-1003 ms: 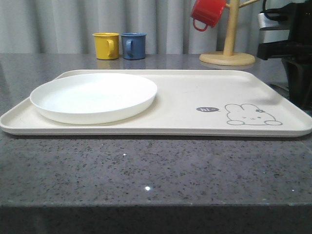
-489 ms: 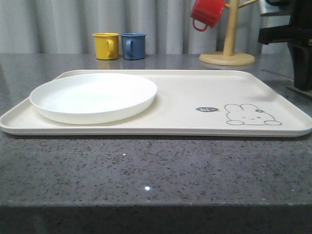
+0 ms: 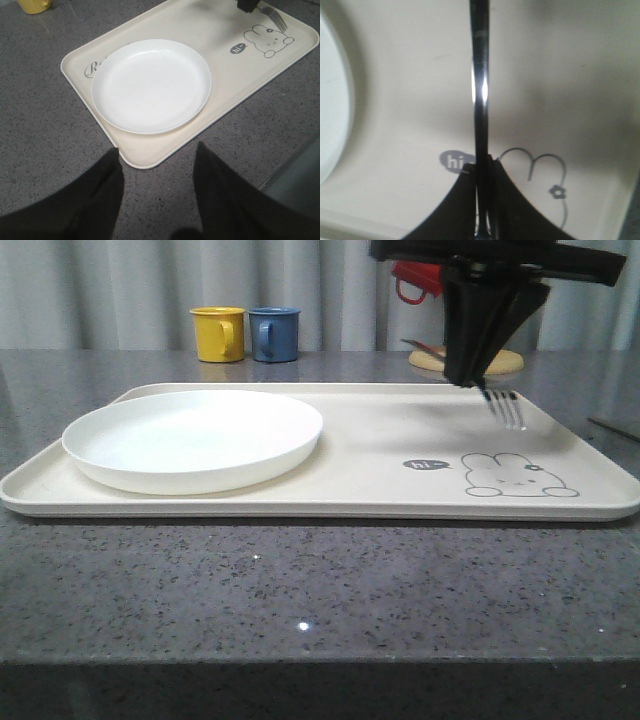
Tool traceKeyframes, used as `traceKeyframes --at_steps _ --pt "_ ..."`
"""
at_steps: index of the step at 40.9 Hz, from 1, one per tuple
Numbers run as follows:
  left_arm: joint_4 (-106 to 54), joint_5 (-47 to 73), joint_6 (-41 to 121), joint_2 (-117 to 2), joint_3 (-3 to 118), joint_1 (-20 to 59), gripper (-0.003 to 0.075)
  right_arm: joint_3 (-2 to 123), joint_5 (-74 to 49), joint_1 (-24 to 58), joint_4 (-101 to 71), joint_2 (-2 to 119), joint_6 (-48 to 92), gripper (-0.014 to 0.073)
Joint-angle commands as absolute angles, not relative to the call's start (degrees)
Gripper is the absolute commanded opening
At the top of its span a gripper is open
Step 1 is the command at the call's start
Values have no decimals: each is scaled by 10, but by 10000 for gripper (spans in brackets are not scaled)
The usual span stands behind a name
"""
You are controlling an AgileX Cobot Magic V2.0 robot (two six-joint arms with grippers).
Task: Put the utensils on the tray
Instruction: 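Carry the fork onto the tray beside the bunny and release, then move the right gripper back over the steel chopsticks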
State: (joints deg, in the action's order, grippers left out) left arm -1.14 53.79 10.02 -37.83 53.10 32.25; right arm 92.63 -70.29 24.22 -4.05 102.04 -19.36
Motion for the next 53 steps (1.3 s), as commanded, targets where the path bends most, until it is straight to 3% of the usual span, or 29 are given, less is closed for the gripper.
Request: traceKeyframes --at_steps 1,18,23,30,33,53 --pt "-15 499 96 -379 545 326 313 945 -712 268 -38 1005 -262 -52" --pt "-15 499 96 -379 545 326 313 945 -649 290 -59 1053 -339 -31" --pt "-15 499 96 -379 545 326 313 945 -645 290 -59 1055 -353 38" --pt "-15 499 96 -379 545 326 313 945 -642 290 -57 1055 -353 230" --pt "-15 499 96 -379 545 326 313 946 -637 290 -47 1054 -352 268" --pt "-15 499 96 -379 545 326 313 919 -696 265 121 877 -201 269"
